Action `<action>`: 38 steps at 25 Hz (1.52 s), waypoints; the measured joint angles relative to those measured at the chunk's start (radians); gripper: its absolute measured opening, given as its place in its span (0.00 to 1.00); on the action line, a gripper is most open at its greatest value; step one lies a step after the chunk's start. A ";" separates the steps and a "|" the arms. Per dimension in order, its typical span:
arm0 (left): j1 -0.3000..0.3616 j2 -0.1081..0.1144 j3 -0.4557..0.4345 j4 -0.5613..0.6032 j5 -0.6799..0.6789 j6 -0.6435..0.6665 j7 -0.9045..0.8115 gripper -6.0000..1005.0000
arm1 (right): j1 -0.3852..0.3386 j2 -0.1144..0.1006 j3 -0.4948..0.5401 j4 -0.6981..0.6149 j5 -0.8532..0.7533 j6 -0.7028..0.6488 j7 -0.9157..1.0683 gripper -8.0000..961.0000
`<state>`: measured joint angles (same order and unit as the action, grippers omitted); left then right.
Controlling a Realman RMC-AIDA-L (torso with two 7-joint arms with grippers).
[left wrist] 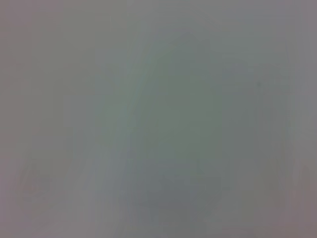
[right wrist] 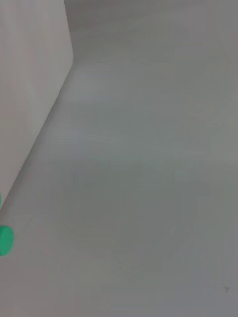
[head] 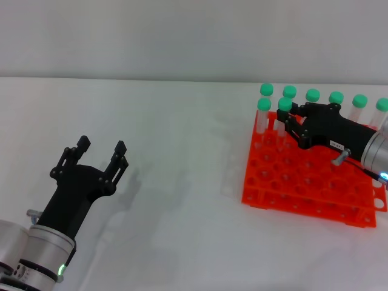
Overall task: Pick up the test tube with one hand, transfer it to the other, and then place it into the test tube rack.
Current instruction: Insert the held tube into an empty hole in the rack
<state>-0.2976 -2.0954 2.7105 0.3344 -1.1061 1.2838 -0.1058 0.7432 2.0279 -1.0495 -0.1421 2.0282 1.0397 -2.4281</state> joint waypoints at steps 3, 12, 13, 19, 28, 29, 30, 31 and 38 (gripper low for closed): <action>0.000 0.000 0.000 0.000 0.000 0.000 0.000 0.74 | 0.000 0.000 0.000 0.001 0.000 -0.003 0.000 0.26; 0.000 0.000 0.004 0.000 0.000 0.003 0.000 0.74 | -0.004 0.000 0.000 0.007 0.000 -0.021 -0.007 0.26; 0.000 0.000 0.004 0.000 0.000 0.003 0.000 0.74 | -0.005 0.000 0.000 0.007 0.000 -0.022 -0.012 0.26; 0.000 0.000 0.007 0.000 0.000 0.005 0.000 0.74 | -0.011 0.000 0.005 0.009 0.000 -0.028 -0.019 0.26; 0.000 0.000 0.006 0.000 0.000 0.006 0.000 0.74 | -0.033 0.000 0.000 0.003 -0.009 -0.023 -0.012 0.30; 0.000 0.000 0.006 0.000 0.000 0.006 0.000 0.74 | -0.041 0.000 0.000 0.001 -0.009 -0.017 -0.012 0.34; 0.000 0.000 0.006 0.000 0.000 0.006 0.000 0.74 | -0.046 0.000 0.000 0.000 -0.009 -0.011 -0.011 0.38; 0.000 0.000 0.006 0.000 0.000 0.006 0.000 0.74 | -0.052 0.000 0.000 0.000 -0.009 -0.004 -0.011 0.42; 0.000 0.000 0.003 0.000 0.000 0.006 0.000 0.74 | -0.142 -0.005 0.008 -0.034 -0.003 0.093 0.004 0.80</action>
<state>-0.2975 -2.0954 2.7139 0.3343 -1.1059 1.2902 -0.1058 0.6017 2.0228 -1.0410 -0.1761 2.0251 1.1329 -2.4241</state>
